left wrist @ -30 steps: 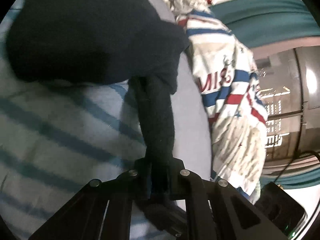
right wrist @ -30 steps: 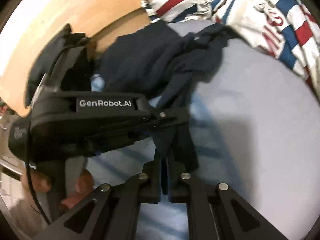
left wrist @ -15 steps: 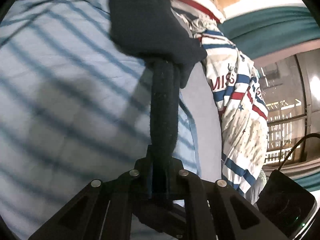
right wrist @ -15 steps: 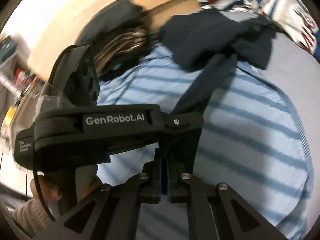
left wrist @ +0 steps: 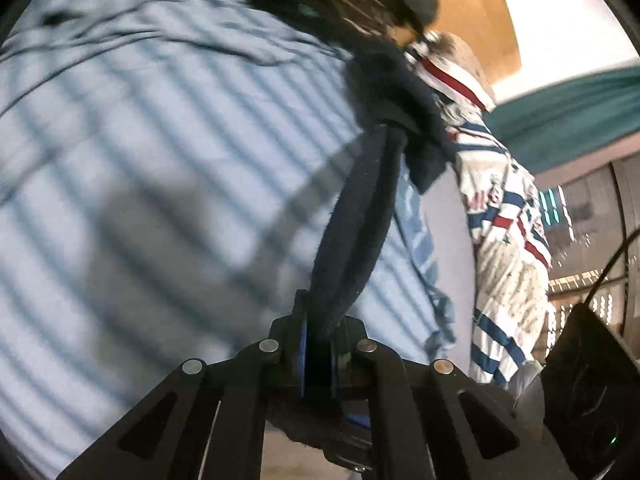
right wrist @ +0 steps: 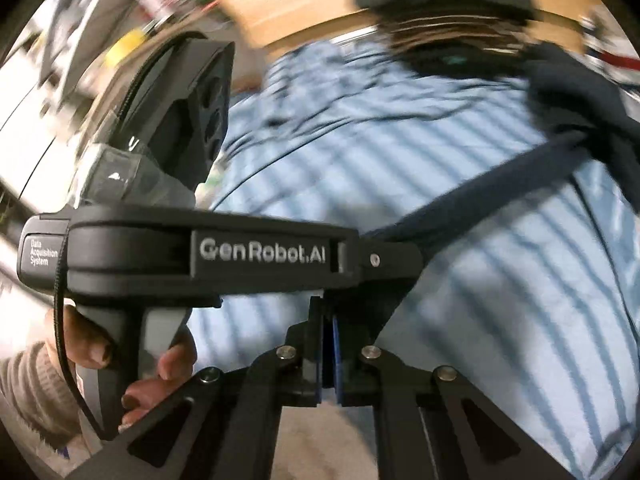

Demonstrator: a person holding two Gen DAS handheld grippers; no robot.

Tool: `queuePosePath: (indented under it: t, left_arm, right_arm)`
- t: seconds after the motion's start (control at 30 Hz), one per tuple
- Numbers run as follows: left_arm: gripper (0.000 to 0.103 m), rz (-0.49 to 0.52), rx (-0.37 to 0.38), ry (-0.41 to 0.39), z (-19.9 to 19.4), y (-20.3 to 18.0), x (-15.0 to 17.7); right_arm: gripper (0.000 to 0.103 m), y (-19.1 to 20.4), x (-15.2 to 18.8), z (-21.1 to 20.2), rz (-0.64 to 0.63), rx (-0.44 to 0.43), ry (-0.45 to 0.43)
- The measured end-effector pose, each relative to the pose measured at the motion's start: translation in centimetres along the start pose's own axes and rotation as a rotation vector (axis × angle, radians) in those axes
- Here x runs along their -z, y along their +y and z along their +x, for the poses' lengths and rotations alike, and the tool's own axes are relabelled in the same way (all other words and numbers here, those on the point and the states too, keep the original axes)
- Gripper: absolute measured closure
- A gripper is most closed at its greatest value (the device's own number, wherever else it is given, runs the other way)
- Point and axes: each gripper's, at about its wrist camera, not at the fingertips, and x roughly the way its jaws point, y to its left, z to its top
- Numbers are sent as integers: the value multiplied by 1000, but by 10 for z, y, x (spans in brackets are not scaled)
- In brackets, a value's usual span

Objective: Fold clothes

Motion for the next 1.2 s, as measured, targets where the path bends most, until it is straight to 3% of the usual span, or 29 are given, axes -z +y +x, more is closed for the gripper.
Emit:
queuePosePath:
  t: [0.23,0.4,0.47,0.5,0.57,0.6,0.63,0.67,0.7,0.8,0.87,1.03,1.2]
  left_arm:
    - [95,-142,-41,-13,-21,57,29]
    - [95,-127,-89,13,-7,51,24]
    - [95,-117,-118,27,-4,40,18]
    - [95,-115,-126,31,-3,35,15]
    - [88,-93,-123,1,-9,20,9]
    - [69,-75,-122,-19,-12,11,5]
    - [40,-56,-120,-39,-16,3,1]
    - [26,-26,-105,-64,-19,-8,-4]
    - [20,12,-69,-86,-21,-20,-10]
    - [20,72,-8,-93,-16,-46,-30]
    - [20,90,-20,-91,-3,-58,-45]
    - [20,193,-159,-76,55,-88,-75]
    - [20,368,-274,-70,113,-117,-96]
  right_arm:
    - [98,50,14,47,-181,-71,171]
    - [94,42,22,51,-168,-55,196]
    - [85,29,25,42,-126,-44,168]
    - [63,21,27,36,-100,-35,151]
    - [46,4,30,21,-37,-21,97]
    - [46,-9,30,13,7,-22,72]
    - [45,-21,31,6,50,-22,46]
    - [44,-33,31,-1,94,-22,21]
    - [42,-45,32,-9,138,-22,-5]
    - [41,-87,16,-19,253,28,-88]
    - [41,-114,14,-31,319,91,-140]
    - [45,-178,14,-44,493,215,-198]
    - [45,-216,5,-36,491,289,-180]
